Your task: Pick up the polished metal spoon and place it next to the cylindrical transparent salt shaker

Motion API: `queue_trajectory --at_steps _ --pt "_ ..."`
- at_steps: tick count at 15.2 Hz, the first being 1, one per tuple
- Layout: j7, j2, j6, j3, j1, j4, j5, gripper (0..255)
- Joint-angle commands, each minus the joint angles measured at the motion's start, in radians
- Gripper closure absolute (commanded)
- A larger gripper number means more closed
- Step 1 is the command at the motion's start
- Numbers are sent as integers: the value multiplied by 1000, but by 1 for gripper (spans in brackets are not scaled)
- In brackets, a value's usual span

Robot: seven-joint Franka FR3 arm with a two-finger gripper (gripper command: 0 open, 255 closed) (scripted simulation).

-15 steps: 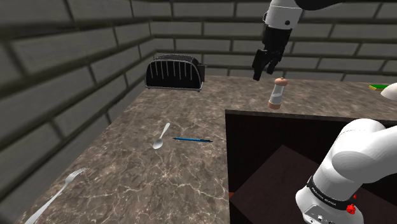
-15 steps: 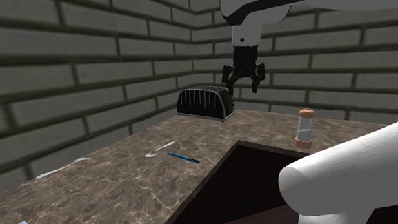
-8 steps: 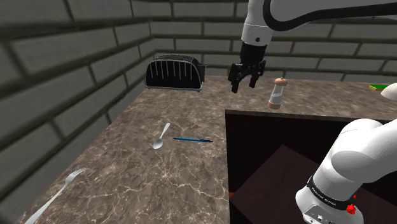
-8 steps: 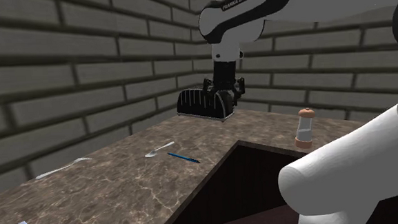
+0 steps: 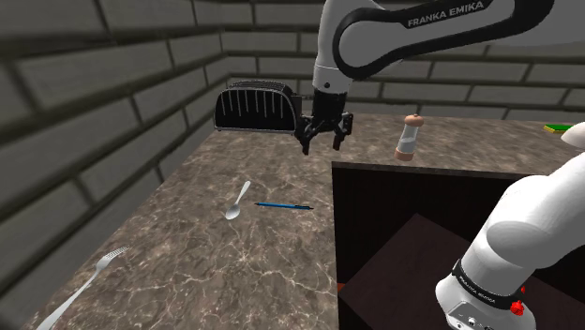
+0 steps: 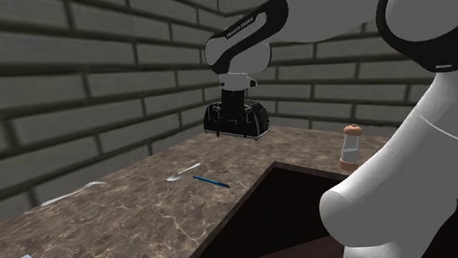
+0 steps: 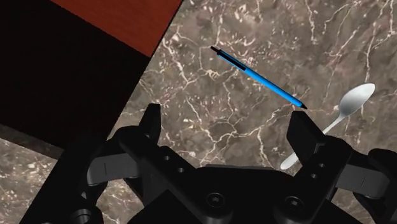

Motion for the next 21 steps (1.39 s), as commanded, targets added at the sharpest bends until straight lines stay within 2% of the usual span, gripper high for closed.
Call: queue_trajectory --at_steps 1,6,11,21 --pt "69 68 47 31 -6 21 6 0" --pt "238 256 142 92 -18 112 -13 0" --pt "410 460 216 124 -10 236 -67 0" --pt "691 858 278 85 81 573 -173 0"
